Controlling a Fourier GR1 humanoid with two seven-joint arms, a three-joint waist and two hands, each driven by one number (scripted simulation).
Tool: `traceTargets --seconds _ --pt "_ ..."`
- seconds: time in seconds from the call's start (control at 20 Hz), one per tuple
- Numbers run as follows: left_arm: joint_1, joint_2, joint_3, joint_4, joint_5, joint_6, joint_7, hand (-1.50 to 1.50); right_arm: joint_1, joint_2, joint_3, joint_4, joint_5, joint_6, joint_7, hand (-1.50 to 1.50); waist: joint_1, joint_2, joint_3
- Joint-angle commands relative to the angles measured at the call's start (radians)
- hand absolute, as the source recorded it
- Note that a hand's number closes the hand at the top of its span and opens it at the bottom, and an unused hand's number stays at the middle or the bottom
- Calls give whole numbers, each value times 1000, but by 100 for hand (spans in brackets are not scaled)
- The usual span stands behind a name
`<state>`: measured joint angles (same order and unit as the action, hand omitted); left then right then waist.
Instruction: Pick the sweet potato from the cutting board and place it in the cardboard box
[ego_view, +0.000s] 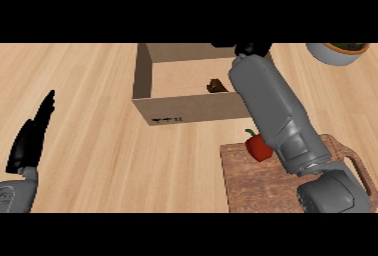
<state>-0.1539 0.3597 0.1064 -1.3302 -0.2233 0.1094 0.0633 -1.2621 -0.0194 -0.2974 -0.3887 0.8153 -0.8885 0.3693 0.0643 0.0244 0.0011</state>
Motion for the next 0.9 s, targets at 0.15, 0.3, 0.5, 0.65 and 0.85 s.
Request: traceTargets --seconds 0.15,0.3,0.5,0.65,0.85 --pt "10 37 61 45 22 -16 -28 0 74 10 -65 -132 -147 -42 -202 -150 -45 -17 -1" --pt "92 -2 37 -55 3 15 5 0 165 -25 -63 -234 -191 31 -208 -150 -62 -30 0" --pt "53 -10 45 -31 0 17 39 0 294 -1 23 -419 -137 54 -91 -150 -86 -35 -1" --pt "74 -3 71 17 -6 38 -8 0 437 -18 56 -596 -137 127 -53 -150 -112 -42 -2" --pt "72 35 92 3 8 1 20 0 629 -30 128 -846 -109 236 22 -150 -120 -45 -2"
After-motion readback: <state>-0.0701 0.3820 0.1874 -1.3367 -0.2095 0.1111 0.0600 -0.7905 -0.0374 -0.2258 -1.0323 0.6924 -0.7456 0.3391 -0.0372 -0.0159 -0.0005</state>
